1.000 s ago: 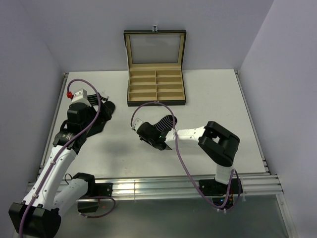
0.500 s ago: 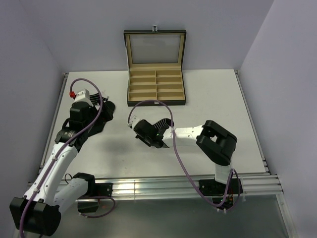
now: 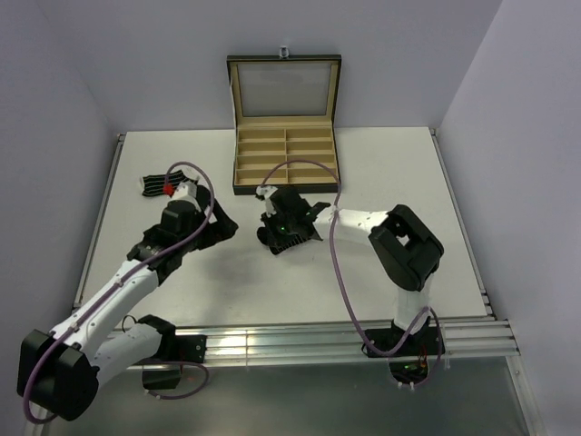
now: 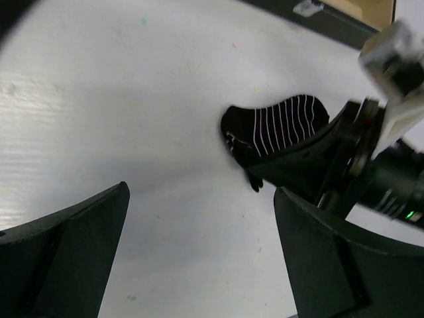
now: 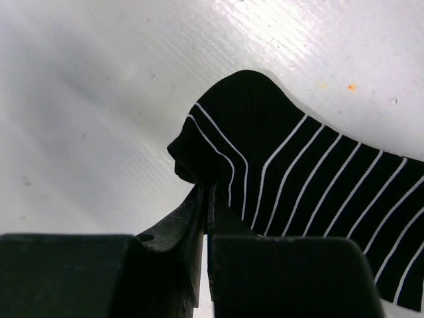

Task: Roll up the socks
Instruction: Roll the sock at the center of the board.

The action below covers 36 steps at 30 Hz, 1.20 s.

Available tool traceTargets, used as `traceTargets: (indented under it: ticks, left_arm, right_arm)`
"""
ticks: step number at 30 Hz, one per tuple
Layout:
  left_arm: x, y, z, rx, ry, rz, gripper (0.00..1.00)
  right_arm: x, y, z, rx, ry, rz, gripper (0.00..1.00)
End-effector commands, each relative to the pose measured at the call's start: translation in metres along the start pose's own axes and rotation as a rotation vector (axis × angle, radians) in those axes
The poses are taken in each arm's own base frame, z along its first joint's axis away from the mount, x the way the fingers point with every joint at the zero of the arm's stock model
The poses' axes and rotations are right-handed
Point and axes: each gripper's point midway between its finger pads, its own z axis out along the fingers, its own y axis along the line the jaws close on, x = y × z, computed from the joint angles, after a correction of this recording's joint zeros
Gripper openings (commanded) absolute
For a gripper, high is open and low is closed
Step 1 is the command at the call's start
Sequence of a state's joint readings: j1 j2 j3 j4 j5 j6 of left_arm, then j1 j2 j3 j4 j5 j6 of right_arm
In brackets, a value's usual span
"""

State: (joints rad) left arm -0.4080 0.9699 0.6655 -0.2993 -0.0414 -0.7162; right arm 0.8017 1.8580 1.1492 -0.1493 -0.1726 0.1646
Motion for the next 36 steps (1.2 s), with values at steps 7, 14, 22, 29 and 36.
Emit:
traceTargets:
  ticks: [7, 14, 22, 29, 36]
  left_arm:
    - [0.032, -0.028, 0.028, 0.093, 0.024, -0.077, 0.93]
    - [0.052, -0.03, 0.047, 0.062, 0.072, -0.064, 0.85]
    - [0.06, -0.03, 0.061, 0.045, 0.086, -0.077, 0.73]
    - [0.068, -0.027, 0.074, 0.007, 0.114, -0.057, 0.5]
    - [0.083, -0.022, 0.093, -0.031, 0.166, -0.037, 0.42]
  right_arm:
    - [-0.011, 0.003, 0.005, -0.283, 0.101, 0.254, 0.0]
    - [0.002, 0.0, 0.015, -0.357, 0.185, 0.391, 0.0]
    - [0.0, -0.005, 0.009, -0.419, 0.184, 0.479, 0.0]
    - [-0.008, -0.008, 0.011, -0.425, 0.18, 0.504, 0.0]
    - [-0.003, -0.009, 0.015, -0.421, 0.196, 0.52, 0.0]
